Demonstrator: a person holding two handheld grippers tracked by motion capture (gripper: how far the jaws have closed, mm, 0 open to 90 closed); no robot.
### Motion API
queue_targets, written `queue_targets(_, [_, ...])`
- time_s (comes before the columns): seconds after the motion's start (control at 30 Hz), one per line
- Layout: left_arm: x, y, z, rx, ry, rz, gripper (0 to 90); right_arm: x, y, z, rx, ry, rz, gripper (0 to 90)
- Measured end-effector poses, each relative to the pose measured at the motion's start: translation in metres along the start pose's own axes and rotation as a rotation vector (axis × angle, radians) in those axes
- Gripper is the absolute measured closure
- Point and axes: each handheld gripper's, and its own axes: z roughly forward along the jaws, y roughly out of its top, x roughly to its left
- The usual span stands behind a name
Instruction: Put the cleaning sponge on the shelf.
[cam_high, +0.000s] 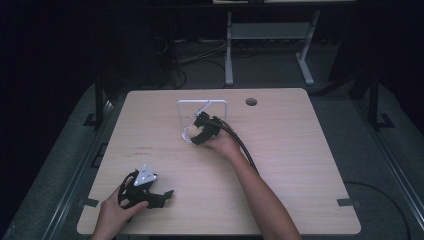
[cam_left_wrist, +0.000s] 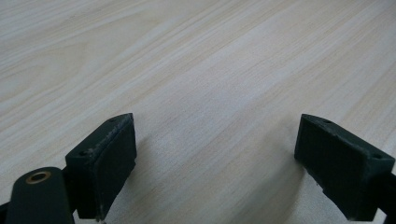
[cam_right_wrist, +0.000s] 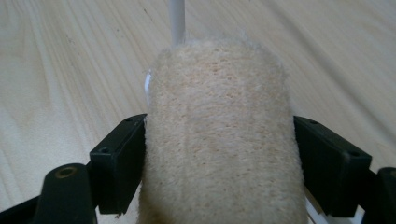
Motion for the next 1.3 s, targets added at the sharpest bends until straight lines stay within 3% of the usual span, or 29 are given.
queue_targets(0.1, [0.000, 0.000, 0.000, 0.000, 0.000, 0.000, 12.0, 0.003, 0.002, -0.009, -0.019, 0.002, 0.005, 20.8])
queue_targets(0.47, [0.000, 0.000, 0.000, -0.001, 0.001, 0.000, 12.1, 0.021, 0.013, -0.050, -0.081, -0.002, -0.054, 23.0])
queue_targets(0.53, [0.000, 0.000, 0.000, 0.001, 0.001, 0.001, 12.1, 0.024, 0.013, -0.056, -0.088, 0.015, -0.049, 27.3])
queue_targets(0.63, [0.000, 0.000, 0.000, 0.001, 0.000, -0.001, 12.1, 0.028, 0.010, -0.061, -0.095, 0.032, -0.055, 41.0])
queue_targets(0.9, [0.000, 0.000, 0.000, 0.001, 0.001, 0.002, 12.1, 0.028, -0.010, -0.060, -0.077, 0.111, -0.046, 89.9])
queue_targets(1.03, [0.000, 0.000, 0.000, 0.001, 0.000, 0.000, 12.0, 0.028, -0.017, -0.055, -0.060, 0.130, -0.042, 90.0])
queue_targets(1.3, [0.000, 0.000, 0.000, 0.001, 0.000, 0.002, 12.1, 0.022, -0.026, -0.044, -0.029, 0.121, -0.025, 90.0])
